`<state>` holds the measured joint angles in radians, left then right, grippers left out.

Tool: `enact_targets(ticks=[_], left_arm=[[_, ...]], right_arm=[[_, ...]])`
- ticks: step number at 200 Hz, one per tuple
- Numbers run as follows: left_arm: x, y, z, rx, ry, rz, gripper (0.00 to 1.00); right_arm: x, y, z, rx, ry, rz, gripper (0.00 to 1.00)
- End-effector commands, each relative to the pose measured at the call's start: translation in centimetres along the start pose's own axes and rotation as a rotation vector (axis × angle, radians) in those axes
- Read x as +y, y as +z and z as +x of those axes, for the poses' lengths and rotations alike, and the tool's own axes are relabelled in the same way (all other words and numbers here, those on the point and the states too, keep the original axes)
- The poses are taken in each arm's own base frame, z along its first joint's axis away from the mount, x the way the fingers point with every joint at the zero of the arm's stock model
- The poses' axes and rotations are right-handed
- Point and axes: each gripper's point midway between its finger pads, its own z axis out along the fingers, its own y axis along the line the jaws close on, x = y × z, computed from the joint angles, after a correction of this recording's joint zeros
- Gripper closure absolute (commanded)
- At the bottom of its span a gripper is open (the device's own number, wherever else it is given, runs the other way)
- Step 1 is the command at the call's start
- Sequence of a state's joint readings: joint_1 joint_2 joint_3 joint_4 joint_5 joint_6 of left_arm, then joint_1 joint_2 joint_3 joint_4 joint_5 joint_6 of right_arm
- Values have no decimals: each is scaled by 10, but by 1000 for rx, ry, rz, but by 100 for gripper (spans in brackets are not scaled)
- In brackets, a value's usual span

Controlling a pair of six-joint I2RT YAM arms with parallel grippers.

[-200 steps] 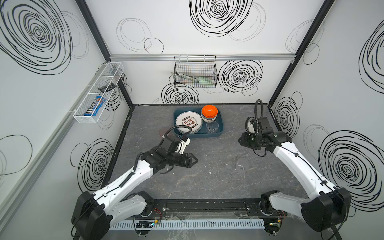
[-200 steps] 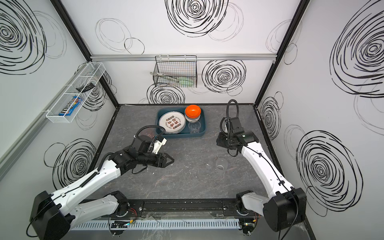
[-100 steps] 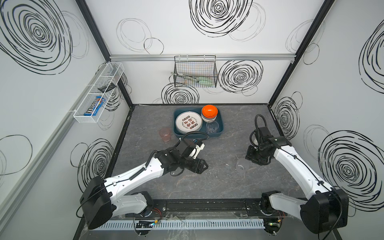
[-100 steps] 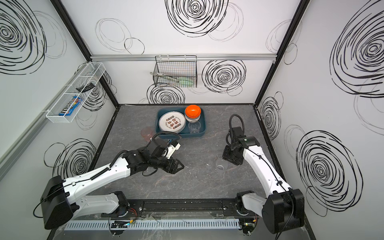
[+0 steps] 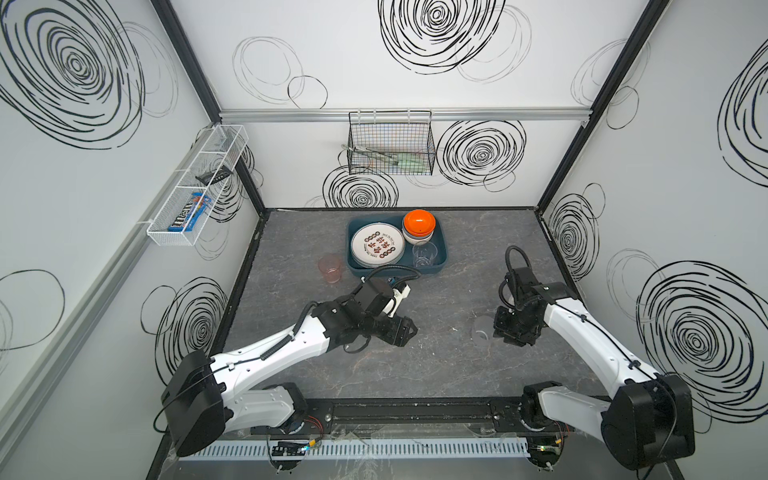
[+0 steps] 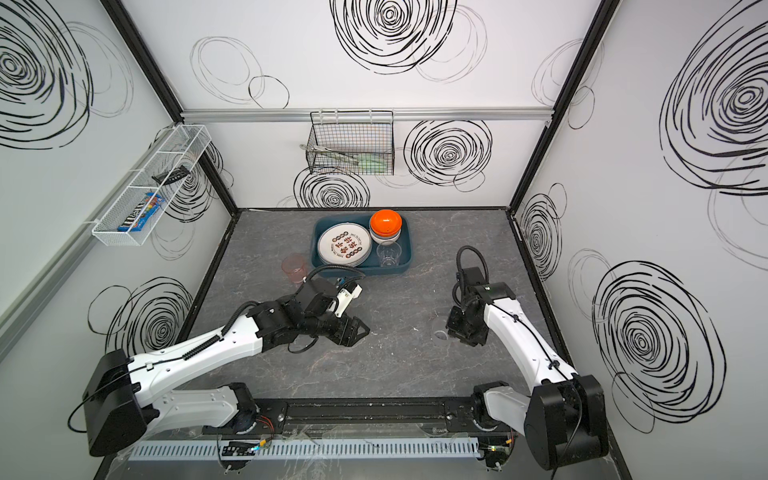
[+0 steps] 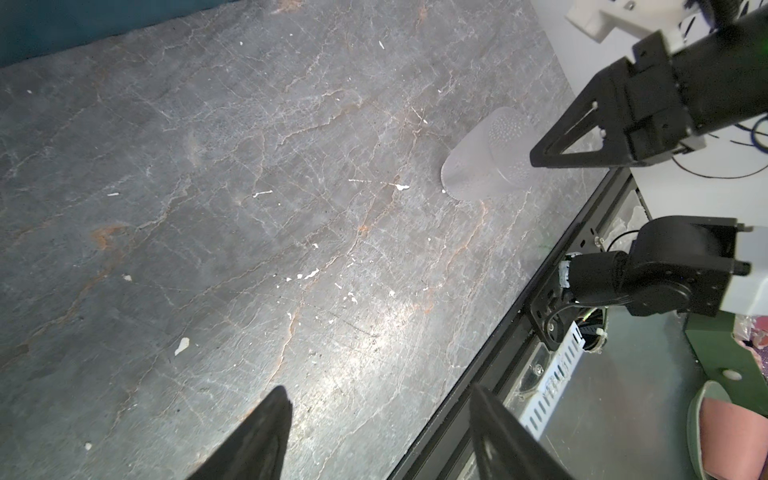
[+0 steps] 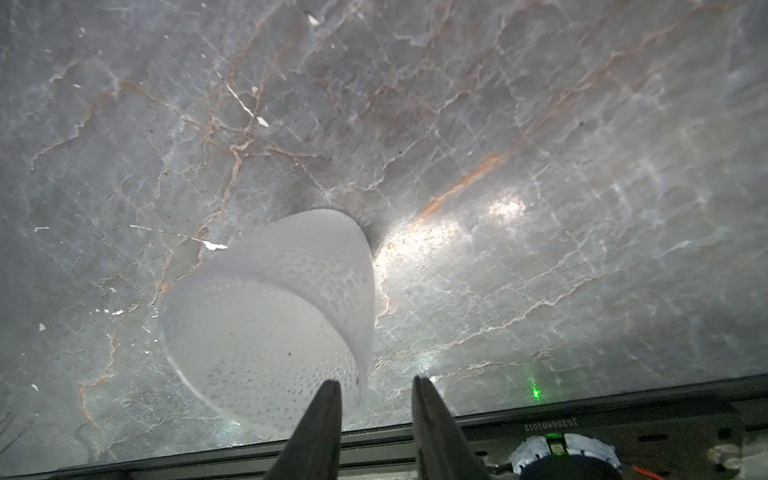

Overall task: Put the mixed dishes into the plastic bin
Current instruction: 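Close the right gripper on the frosted cup rim and lift it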

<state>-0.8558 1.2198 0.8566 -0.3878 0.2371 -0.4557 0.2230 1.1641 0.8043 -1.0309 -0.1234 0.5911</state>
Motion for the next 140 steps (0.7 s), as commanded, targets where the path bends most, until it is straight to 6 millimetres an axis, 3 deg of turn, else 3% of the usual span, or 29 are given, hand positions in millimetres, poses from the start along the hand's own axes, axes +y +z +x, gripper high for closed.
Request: enact_targets(ticks=[1,95,140], left_arm=[[-1,0,-5,-35,11,1,28],[3,3,-5,-40,-6,-15,28],[13,-1,-7,-78,-54,-16,28]], right_arm=[[-1,1,-1,-15,20,-6,69],[1,13,-11,-40,22,-6,89],[19,3,-22,-80,-42,-21,100]])
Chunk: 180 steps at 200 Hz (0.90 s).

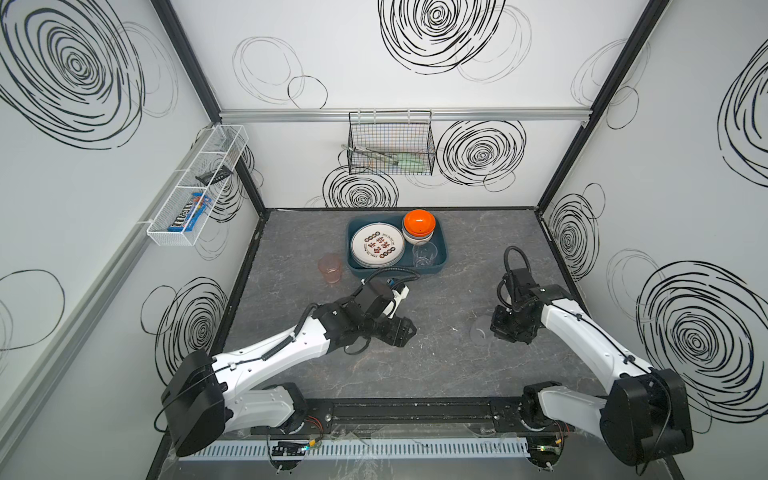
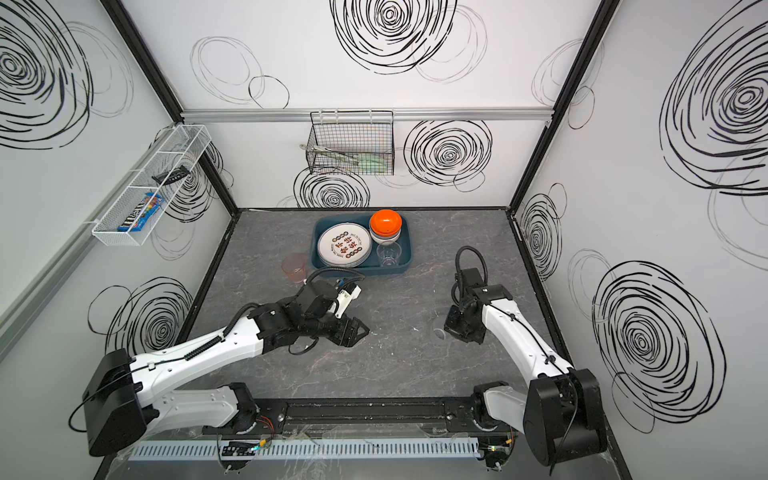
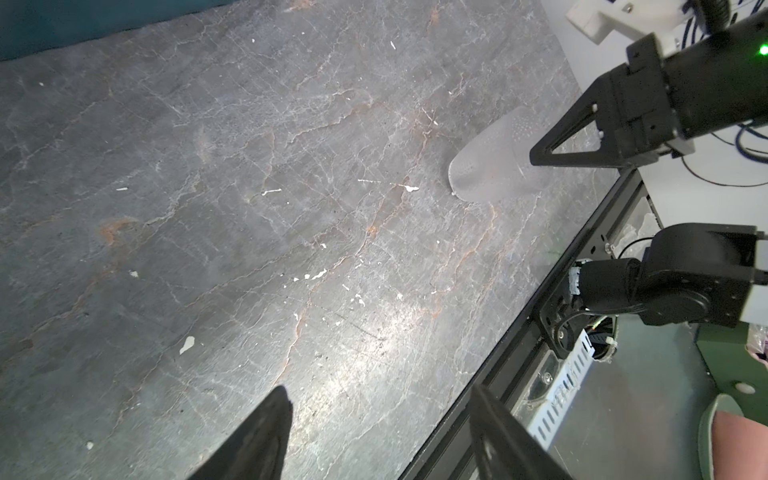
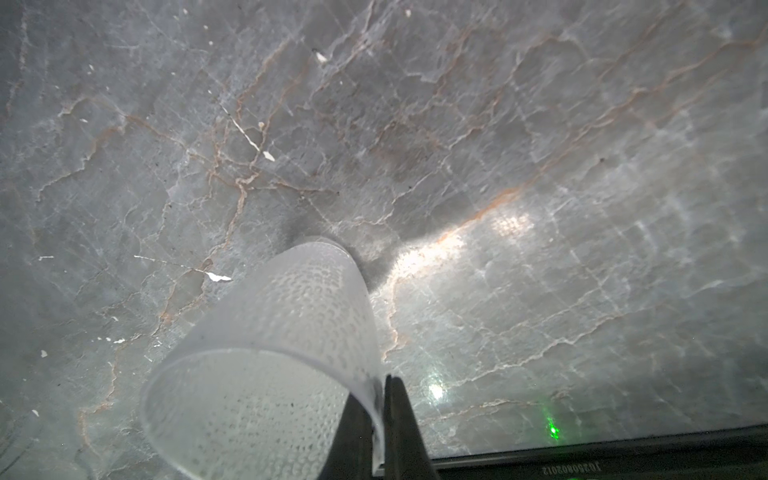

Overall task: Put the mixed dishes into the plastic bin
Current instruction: 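Close the right gripper on the frosted cup rim and lift it, then carry the frosted cup over the bin and lower it onto the clear cup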

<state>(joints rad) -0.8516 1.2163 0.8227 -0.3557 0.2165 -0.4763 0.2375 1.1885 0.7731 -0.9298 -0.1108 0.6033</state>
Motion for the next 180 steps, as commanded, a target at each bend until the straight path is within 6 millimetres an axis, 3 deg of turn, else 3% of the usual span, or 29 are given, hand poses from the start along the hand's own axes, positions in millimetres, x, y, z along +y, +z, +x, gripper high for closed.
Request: enact_targets(ticks=[1,123,180], left_arm=[[6,-5,-10,-66,-34,4,28],[59,-44,-20,-211,-256,-50,27],[77,-58,-25,-243,-336,-56,27]], right_arm=[[12,-8,-12,-39,-35,-4,100],[120,-30,-51,-116,-297,-65,100],[150,-47,-79,-173,-371,-36,100]])
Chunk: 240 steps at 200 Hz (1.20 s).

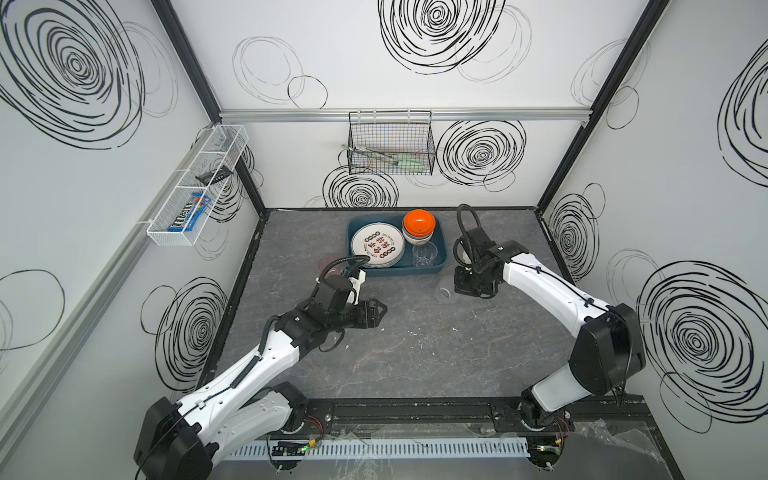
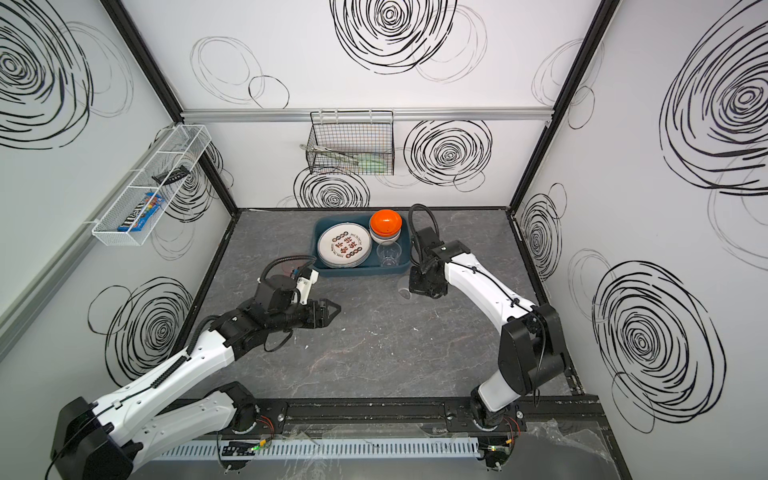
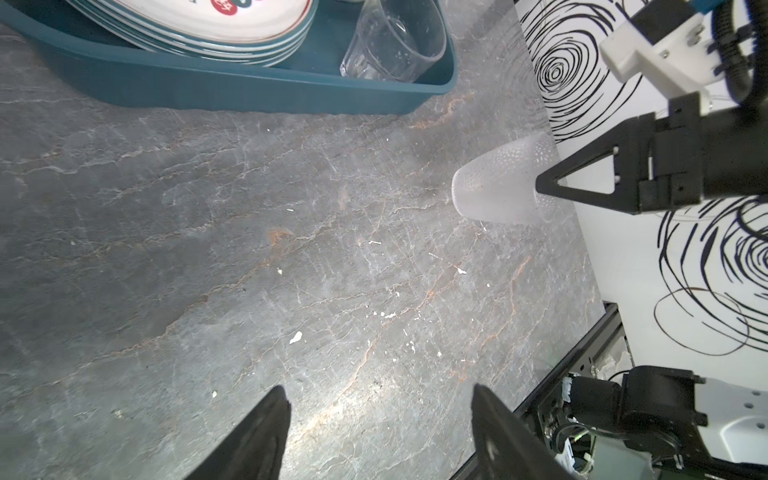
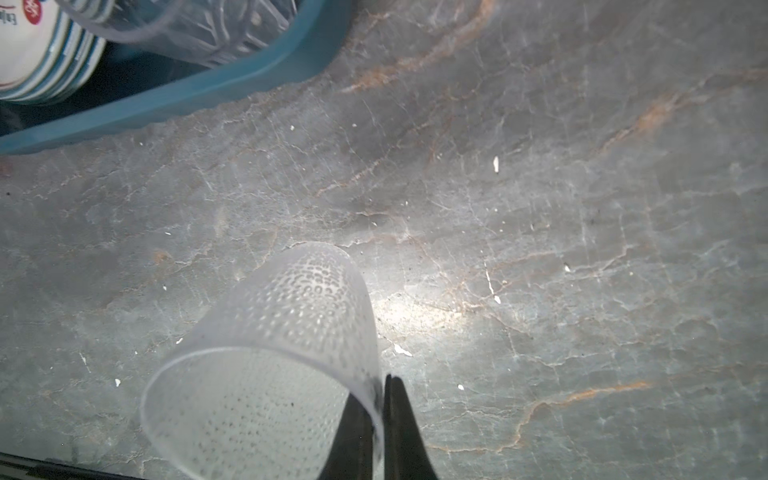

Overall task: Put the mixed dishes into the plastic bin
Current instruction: 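Carry the frosted cup over the bin and lower it onto the clear cup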

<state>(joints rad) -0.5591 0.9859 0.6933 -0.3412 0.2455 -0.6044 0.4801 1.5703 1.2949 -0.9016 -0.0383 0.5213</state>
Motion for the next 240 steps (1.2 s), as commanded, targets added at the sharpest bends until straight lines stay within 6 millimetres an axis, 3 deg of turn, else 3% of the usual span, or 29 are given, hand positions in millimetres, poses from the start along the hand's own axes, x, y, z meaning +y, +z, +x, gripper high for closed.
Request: enact_targets(ticks=[1,97,141,240], left_arm=[[4,-3,-3,-12,-38,15,27],[20,-13,-9,-29,-96,6,27],[23,-15,-8,-32,-106,5,27],[28,-15,-6,-33,-120,-4,27]], right_arm=[[3,-10,-17,-32,-46,38,100],[40,-27,-89,-133,-64,17,100],[49,-24,-115,-148,-63,17,100],[63,1,-144,-128,-54,-1,100]])
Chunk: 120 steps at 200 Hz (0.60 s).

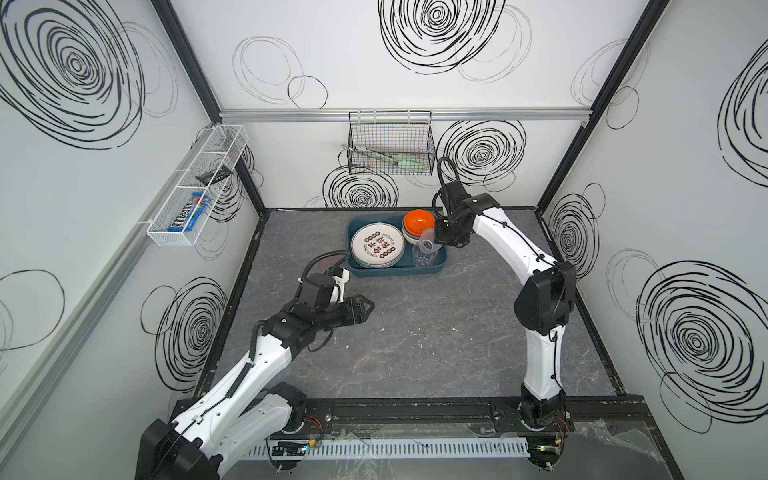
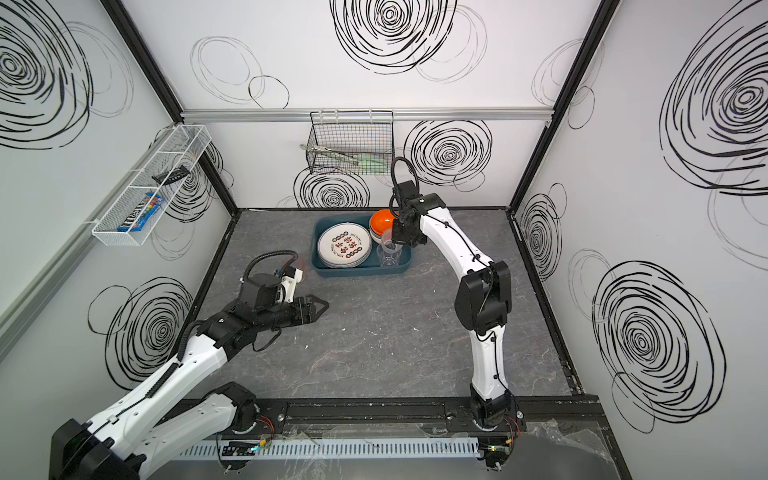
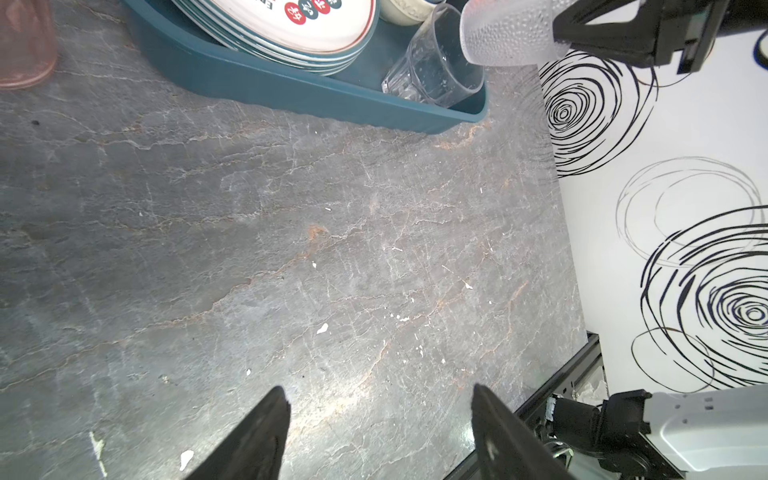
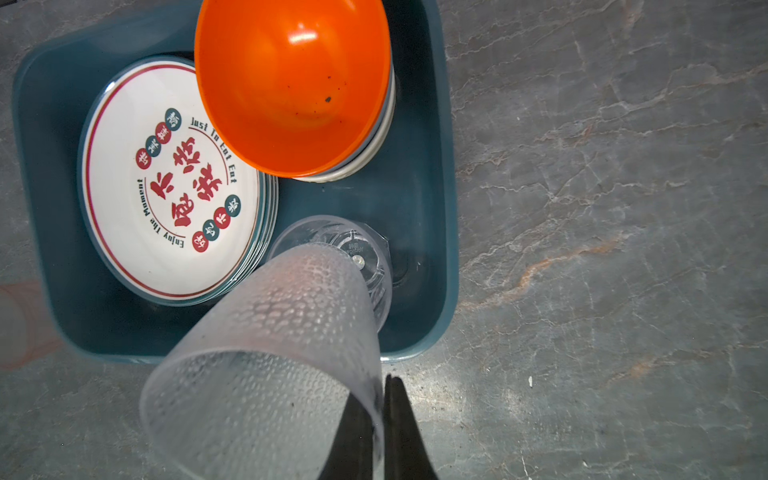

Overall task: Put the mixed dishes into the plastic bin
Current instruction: 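Carry the frosted cup over the bin and lower it onto the clear cup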

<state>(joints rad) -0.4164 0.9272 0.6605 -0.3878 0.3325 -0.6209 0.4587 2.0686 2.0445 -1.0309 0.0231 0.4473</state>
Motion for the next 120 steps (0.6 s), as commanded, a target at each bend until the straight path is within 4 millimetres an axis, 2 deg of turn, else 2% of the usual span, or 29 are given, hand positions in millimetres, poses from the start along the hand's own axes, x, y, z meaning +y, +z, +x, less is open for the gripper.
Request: enact_targets(ticks=[1,120], left_arm=[[1,-1,-1,-15,-6,8,27],[10,-1,4,-16,-25,-8,27]], right_arm=[[0,-3,-2,13,1,0,100],[-2,37,13,91,-11,21,100]])
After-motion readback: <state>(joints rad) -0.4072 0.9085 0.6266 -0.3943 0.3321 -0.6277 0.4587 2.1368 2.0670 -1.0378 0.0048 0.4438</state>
